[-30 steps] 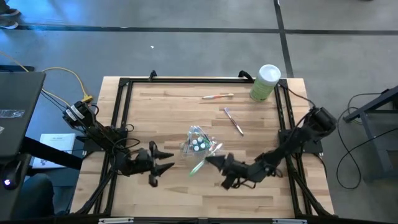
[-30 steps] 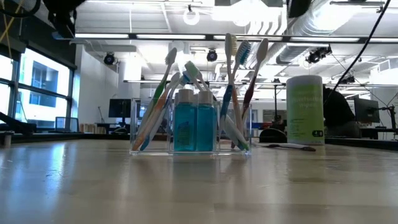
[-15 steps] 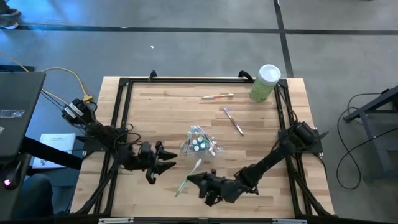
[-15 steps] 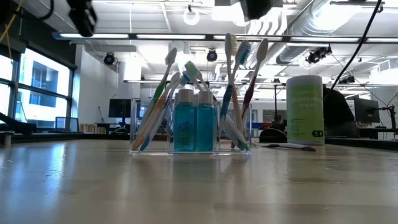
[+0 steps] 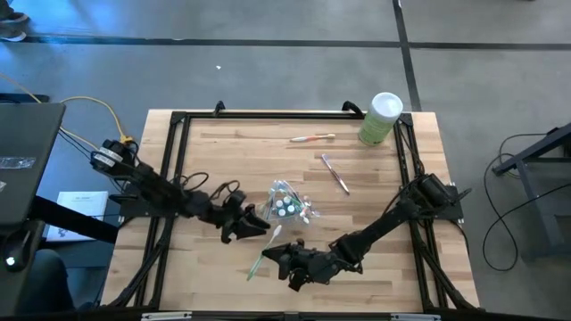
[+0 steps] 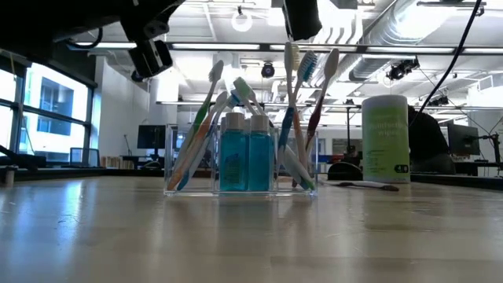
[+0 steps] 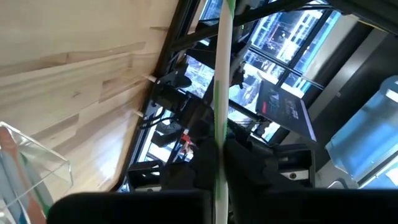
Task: Pick & Place toothbrushing station
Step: Put the green toothbrush into the left side of the transparent organizer
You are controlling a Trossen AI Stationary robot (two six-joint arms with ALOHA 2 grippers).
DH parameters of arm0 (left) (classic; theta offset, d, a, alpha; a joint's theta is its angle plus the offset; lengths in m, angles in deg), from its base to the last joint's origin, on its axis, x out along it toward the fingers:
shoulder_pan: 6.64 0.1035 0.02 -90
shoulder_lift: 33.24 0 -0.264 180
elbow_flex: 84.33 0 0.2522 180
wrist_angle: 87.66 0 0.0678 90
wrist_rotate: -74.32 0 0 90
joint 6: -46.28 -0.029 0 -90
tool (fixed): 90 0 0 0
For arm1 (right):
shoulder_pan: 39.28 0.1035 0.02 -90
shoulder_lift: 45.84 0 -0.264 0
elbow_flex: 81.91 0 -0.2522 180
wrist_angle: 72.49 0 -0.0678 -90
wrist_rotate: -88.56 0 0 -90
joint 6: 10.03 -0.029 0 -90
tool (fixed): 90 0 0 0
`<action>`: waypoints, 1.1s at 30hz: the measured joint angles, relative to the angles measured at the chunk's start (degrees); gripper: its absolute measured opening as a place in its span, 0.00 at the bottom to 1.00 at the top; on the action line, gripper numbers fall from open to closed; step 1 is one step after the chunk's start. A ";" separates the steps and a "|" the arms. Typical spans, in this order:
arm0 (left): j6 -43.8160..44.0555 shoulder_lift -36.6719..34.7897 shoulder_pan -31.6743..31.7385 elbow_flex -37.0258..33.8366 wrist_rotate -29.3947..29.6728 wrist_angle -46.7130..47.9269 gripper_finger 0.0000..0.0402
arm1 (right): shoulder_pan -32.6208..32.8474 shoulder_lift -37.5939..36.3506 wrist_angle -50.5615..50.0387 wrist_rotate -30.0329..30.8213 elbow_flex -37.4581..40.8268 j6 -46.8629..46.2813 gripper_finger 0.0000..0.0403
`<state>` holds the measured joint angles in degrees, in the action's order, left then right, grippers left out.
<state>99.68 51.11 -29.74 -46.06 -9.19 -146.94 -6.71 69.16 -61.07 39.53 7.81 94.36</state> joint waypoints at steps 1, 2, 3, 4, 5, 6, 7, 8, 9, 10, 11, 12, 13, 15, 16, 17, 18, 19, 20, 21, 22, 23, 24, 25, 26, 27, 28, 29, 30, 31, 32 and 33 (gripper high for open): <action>0.80 0.00 0.62 0.02 -1.24 0.38 0.43 | -0.03 0.00 -0.13 -0.02 0.00 -0.33 0.03; 1.39 0.00 1.11 0.16 -1.81 1.18 0.43 | -0.08 0.00 -0.26 -0.02 0.00 -0.74 0.03; 1.59 0.00 1.47 0.24 -1.91 2.09 0.43 | -0.08 -0.02 -0.52 -0.04 0.00 -1.04 0.03; 1.58 0.00 1.74 0.30 -1.92 3.10 0.43 | -0.10 -0.02 -0.68 -0.02 0.00 -1.13 0.03; 1.54 0.00 1.96 0.47 -1.91 4.05 0.43 | -0.22 -0.02 -0.78 -0.02 0.00 -1.13 0.03; 1.48 0.00 2.09 0.75 -1.91 5.23 0.43 | -0.25 -0.02 -0.94 -0.03 0.00 -1.13 0.03; 1.26 0.00 2.14 1.05 -2.08 6.34 0.43 | -0.31 -0.02 -0.97 -0.07 0.00 -1.24 0.03; 1.17 0.02 2.14 1.34 -2.99 6.98 0.43 | -0.42 -0.02 -1.00 -0.32 0.00 -1.41 0.04; 1.12 0.02 2.13 1.60 -4.14 7.48 0.43 | -0.49 -0.02 -1.01 -0.57 0.00 -1.87 0.04; 1.07 0.02 2.12 1.93 -5.57 7.66 0.43 | -0.66 -0.02 -1.06 -0.81 0.00 -2.34 0.04; 0.65 0.02 2.12 2.34 -6.47 7.73 0.43 | -0.79 -0.02 -1.10 -0.90 0.00 -2.65 0.04; 0.19 0.02 2.12 2.72 -6.84 7.82 0.43 | -0.95 -0.02 -1.16 -0.90 0.00 -2.81 0.04; -0.34 0.02 2.12 3.10 -7.04 8.10 0.43 | -1.14 -0.02 -1.19 -0.94 0.00 -2.81 0.04; -1.08 0.02 2.02 3.90 -7.05 9.31 0.43 | -1.34 -0.02 -1.19 -0.94 0.00 -2.81 0.04; -1.30 0.02 1.94 4.33 -7.04 10.16 0.43 | -1.50 -0.02 -1.20 -0.96 0.00 -2.83 0.04; -1.53 0.02 1.92 4.76 -7.01 11.16 0.43 | -1.61 -0.04 -1.27 -1.05 0.00 -2.84 0.04; -1.68 0.02 1.93 5.20 -7.03 12.38 0.43 | -1.65 -0.04 -1.34 -1.09 0.00 -2.84 0.04; -1.92 0.02 2.06 5.56 -7.03 13.40 0.43 | -1.67 -0.04 -1.40 -1.31 0.00 -2.84 0.04; -1.96 0.02 2.19 5.92 -7.03 14.47 0.43 | -1.73 -0.04 -1.45 -1.71 0.00 -2.84 0.04; -1.98 0.02 2.37 6.31 -7.03 15.37 0.43 | -1.91 -0.05 -1.53 -2.09 0.00 -2.84 0.04; -1.98 0.02 2.57 6.54 -7.02 15.80 0.43 | -1.91 -0.09 -1.66 -2.31 0.00 -2.84 0.04; -1.98 0.02 2.77 6.67 -7.01 15.91 0.43 | -1.91 -0.09 -1.80 -2.34 0.00 -2.84 0.04; -2.01 0.02 2.87 6.77 -7.01 15.99 0.43 | -1.91 -0.11 -1.83 -2.34 0.02 -3.01 0.04; -2.14 0.02 2.95 6.82 -6.95 16.05 0.43 | -1.91 -0.11 -1.90 -2.33 0.00 -3.43 0.04; -2.37 0.02 3.00 6.84 -6.79 16.09 0.43 | -1.92 -0.13 -1.95 -2.32 0.01 -3.84 0.04; -2.37 0.02 3.16 6.84 -6.61 16.23 0.43 | -1.93 -0.13 -2.12 -2.32 0.00 -4.09 0.04; -2.39 0.02 3.25 6.86 -6.39 16.53 0.43 | -1.93 -0.13 -2.34 -2.29 0.00 -4.22 0.04; -2.39 0.02 3.44 6.86 -6.31 16.91 0.42 | -1.93 -0.13 -2.41 -2.29 0.01 -4.26 0.04; -2.37 0.02 3.60 6.86 -6.22 17.36 0.41 | -1.93 -0.13 -2.43 -2.29 0.02 -4.26 0.04; -2.32 0.02 3.80 6.86 -6.20 17.80 0.40 | -1.93 -0.13 -2.39 -2.28 0.02 -4.26 0.04; -2.11 0.02 3.92 6.86 -6.25 17.92 0.38 | -1.95 -0.13 -2.45 -2.06 0.02 -4.43 0.04; -2.11 0.02 3.98 6.86 -6.22 17.94 0.35 | -2.04 -0.13 -2.47 -2.03 0.04 -4.53 0.04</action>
<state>97.57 51.14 -25.76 -39.19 -15.41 -128.99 -8.75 69.03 -63.55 37.51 7.86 89.83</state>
